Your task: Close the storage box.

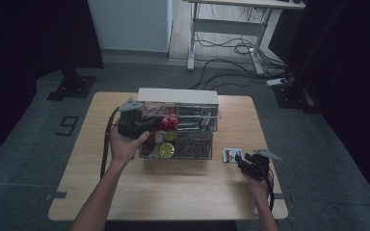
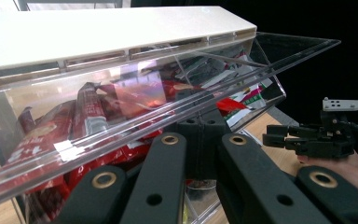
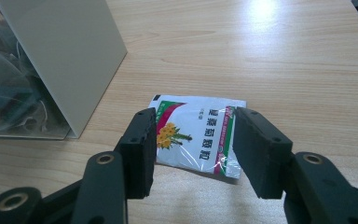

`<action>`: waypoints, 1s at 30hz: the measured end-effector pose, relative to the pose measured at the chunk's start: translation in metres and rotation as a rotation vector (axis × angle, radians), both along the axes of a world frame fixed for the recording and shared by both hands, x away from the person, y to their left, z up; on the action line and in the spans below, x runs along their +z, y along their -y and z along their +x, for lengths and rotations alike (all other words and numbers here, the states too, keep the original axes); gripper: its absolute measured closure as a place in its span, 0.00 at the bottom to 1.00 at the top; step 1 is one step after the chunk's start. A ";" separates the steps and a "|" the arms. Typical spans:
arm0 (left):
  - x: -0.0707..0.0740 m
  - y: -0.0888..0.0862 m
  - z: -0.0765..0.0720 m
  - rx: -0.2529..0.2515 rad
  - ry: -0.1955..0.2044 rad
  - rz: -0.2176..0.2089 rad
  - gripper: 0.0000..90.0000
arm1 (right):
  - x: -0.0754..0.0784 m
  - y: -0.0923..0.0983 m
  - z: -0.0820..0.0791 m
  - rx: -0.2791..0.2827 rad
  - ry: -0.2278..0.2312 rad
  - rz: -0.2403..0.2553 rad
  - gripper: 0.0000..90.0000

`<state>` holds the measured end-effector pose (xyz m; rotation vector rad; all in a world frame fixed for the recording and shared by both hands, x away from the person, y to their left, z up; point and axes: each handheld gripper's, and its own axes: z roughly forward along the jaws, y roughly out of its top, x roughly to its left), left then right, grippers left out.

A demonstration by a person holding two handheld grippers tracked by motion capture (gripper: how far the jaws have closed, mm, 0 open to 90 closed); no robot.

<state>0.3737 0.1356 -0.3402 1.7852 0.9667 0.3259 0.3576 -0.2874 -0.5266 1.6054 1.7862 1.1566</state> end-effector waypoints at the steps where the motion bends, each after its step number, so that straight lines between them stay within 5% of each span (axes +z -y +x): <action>1: 0.000 0.000 -0.001 0.000 0.000 -0.002 1.00 | 0.000 0.000 0.000 0.000 -0.001 0.001 0.55; 30: -0.011 0.000 -0.012 -0.027 -0.009 0.004 1.00 | -0.003 0.003 -0.001 -0.006 -0.014 0.004 0.56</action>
